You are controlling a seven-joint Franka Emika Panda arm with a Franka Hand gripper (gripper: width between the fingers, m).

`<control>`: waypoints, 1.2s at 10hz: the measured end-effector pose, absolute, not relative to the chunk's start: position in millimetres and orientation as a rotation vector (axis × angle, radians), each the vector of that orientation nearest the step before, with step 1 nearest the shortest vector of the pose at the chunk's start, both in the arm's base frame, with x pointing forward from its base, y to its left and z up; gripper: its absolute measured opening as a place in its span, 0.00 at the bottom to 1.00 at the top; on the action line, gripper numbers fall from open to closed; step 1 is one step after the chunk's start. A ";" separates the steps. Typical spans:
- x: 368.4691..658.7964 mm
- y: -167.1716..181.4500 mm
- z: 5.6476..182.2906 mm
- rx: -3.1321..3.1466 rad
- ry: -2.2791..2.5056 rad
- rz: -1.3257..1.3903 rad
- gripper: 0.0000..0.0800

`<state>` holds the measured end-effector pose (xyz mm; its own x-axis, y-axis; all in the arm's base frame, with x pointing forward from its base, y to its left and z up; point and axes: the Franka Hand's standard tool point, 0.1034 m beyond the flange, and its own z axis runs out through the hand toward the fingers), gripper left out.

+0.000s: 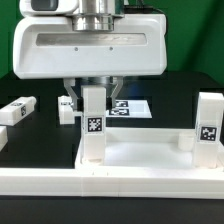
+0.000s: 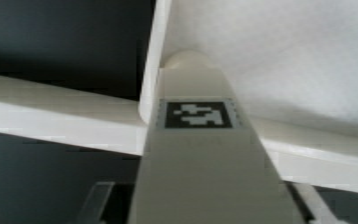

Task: Assemble desk

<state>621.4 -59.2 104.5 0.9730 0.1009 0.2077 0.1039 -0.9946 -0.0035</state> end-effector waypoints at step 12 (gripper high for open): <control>618.1 -68.7 101.3 -2.578 1.501 -0.232 0.36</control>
Offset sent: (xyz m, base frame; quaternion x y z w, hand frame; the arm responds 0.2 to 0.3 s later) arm -0.0060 0.0003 -0.0048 -0.0093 -0.0127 0.2891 0.9572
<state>618.1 -68.7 101.3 0.4877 -0.8711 0.0581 -0.8479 -0.4885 -0.2060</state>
